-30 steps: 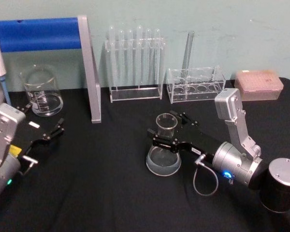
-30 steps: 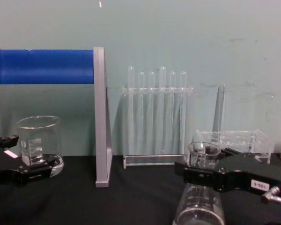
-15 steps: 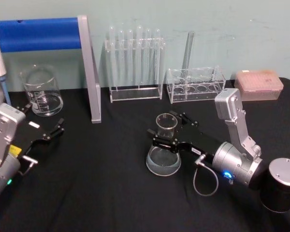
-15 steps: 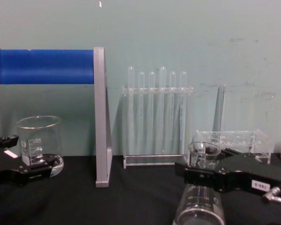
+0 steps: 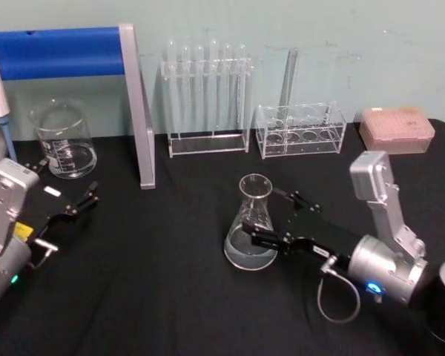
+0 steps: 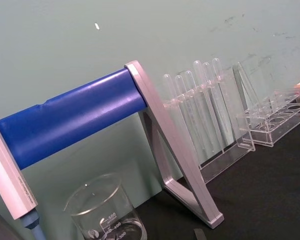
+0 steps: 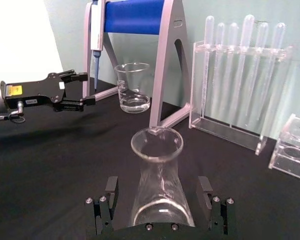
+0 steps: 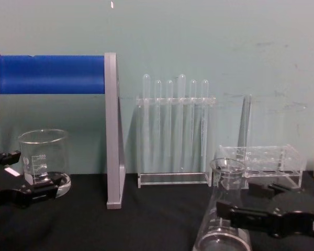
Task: Grasp the erlenmeyer flask with one hand, shake it three times, then place it back.
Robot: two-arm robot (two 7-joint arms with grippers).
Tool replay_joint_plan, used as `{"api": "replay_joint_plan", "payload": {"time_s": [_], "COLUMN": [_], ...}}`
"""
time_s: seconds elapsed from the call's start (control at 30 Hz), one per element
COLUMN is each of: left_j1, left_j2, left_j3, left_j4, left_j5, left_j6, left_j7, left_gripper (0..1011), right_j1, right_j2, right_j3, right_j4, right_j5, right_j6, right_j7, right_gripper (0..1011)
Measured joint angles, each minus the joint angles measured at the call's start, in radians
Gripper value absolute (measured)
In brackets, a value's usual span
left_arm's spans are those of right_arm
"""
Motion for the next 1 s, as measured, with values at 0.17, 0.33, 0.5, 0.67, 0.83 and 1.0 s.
{"api": "replay_joint_plan", "payload": {"time_s": [0.17, 0.33, 0.5, 0.67, 0.83, 1.0], "left_j1": [0.000, 0.000, 0.000, 0.000, 0.000, 0.000], "left_j2": [0.000, 0.000, 0.000, 0.000, 0.000, 0.000], "left_j3": [0.000, 0.000, 0.000, 0.000, 0.000, 0.000], "left_j4": [0.000, 0.000, 0.000, 0.000, 0.000, 0.000], "left_j5": [0.000, 0.000, 0.000, 0.000, 0.000, 0.000], "left_j6": [0.000, 0.000, 0.000, 0.000, 0.000, 0.000], "left_j7": [0.000, 0.000, 0.000, 0.000, 0.000, 0.000], "left_gripper": [1001, 1001, 1001, 1001, 1001, 1001], "right_j1": [-0.037, -0.067, -0.094, -0.102, -0.083, -0.047], "right_j2": [0.026, 0.049, 0.066, 0.063, 0.031, -0.001], "right_j3": [0.019, 0.041, 0.073, 0.109, 0.146, 0.161], "right_j4": [-0.038, -0.069, -0.092, -0.095, -0.061, -0.017], "right_j5": [0.013, 0.021, 0.027, 0.023, -0.010, -0.056], "right_j6": [0.000, 0.000, -0.007, -0.016, -0.024, -0.036], "right_j7": [-0.011, -0.024, -0.048, -0.092, -0.160, -0.215], "right_gripper": [1003, 1003, 1003, 1003, 1003, 1003]}}
